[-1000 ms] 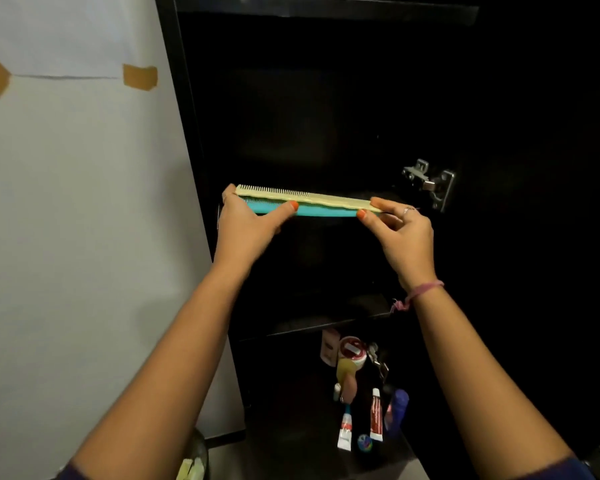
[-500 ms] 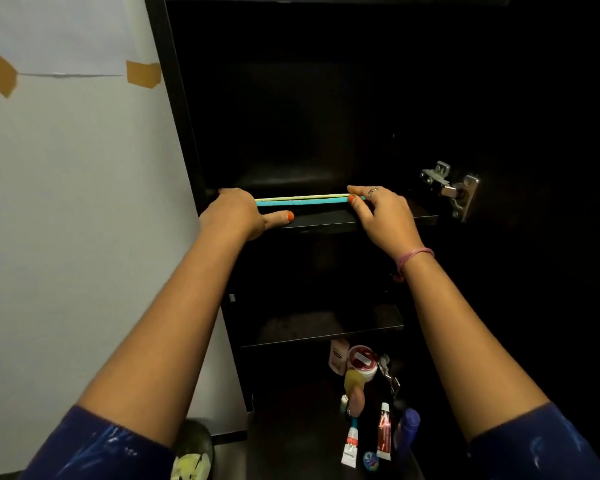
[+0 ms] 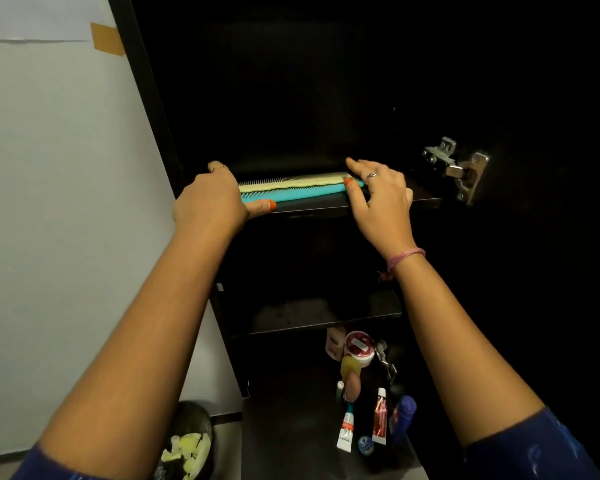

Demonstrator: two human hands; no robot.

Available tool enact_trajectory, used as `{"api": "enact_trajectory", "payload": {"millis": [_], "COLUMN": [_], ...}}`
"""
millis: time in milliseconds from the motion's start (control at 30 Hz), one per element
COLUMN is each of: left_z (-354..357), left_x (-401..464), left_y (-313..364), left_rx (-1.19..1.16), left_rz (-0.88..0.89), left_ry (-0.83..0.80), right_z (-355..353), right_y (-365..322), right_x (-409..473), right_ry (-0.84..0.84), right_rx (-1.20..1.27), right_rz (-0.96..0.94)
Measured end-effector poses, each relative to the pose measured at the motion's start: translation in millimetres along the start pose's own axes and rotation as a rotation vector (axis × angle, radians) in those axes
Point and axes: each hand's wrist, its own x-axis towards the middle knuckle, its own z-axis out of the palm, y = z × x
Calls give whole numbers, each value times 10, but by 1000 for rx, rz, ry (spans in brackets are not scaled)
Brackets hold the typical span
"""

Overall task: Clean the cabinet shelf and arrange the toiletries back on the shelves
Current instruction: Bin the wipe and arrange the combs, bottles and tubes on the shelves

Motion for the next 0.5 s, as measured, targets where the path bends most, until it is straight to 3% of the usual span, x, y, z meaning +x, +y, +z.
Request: {"api": "enact_trajectory", "payload": {"millis": [133, 233, 367, 500], "left_z": [147, 359, 878, 1628], "left_x": [-318, -560, -875, -1170], "left_y": [42, 110, 162, 156], "left_rx": [-210, -325, -462, -554], "left_rz": [119, 179, 227, 186], "left_ry": [156, 165, 92, -144], "right_z": [-97, -175, -146, 5], "right_y": [20, 79, 361, 779], "right_x": [-154, -391, -891, -1674], "right_ry": [232, 341, 406, 366], "right_rx": [322, 444, 593, 578], "right_rz": [-44, 31, 298, 527]}}
